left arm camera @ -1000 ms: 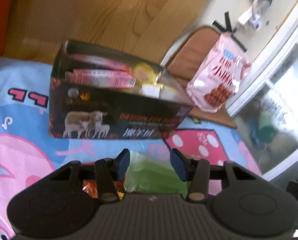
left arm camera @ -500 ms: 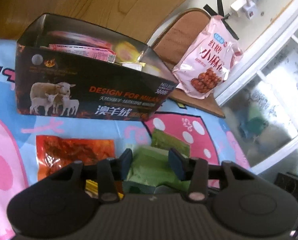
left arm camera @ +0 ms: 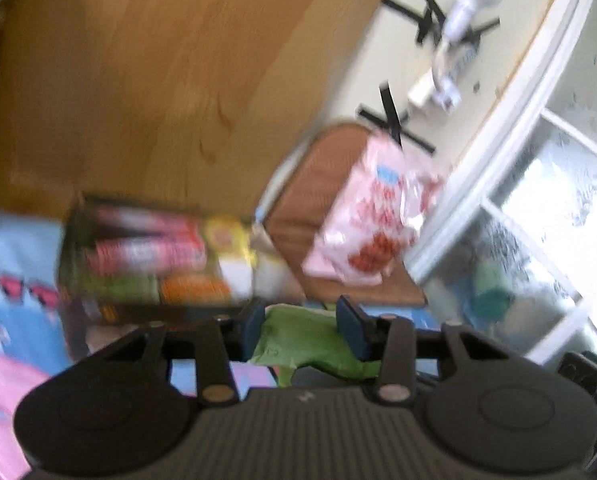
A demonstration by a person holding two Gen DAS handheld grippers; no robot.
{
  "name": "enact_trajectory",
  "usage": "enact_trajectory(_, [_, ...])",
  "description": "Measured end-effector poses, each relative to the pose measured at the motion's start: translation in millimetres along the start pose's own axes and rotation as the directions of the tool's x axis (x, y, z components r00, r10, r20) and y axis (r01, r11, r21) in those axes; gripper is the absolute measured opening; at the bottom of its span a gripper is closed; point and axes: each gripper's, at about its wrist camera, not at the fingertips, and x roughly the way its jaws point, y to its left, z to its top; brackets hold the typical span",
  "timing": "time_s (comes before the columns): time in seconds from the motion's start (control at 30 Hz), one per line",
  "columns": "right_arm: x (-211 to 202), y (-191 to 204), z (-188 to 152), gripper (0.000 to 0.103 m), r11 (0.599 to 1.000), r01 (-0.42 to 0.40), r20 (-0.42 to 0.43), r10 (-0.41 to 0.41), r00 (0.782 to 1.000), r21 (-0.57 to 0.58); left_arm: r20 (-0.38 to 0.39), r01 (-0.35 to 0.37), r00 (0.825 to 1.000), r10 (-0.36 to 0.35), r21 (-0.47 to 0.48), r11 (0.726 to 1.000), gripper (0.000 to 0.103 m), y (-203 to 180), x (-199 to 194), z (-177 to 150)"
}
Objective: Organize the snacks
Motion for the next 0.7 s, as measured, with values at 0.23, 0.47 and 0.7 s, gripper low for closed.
enact_trajectory(0.23, [70.9,-3.8,38.3,0.015,0.992,-0.010,0.009,0.012,1.000,-0.126,0.070,-0.207,0.975,0.210,-0.046,0.977,0.049,33.4,13.2,39.4])
enact_trajectory(0.47, [30.8,-38.3,7.6,0.023,0.998,-0.039,-0.058,0.041,0.997,0.042,0.003,-0.115,0.993,0.116,-0.116,0.987,0.048,59.7,-20.5,-11.4])
enact_trajectory(0.7, [-21.0,-27.9,-61.6,0.081,0.998,-0.025,-0.209,0.036,0.977,0.052,-0.116,0.064,0.990,-0.075,-0.093,0.994,0.048,31.2,-36.6,-70.3])
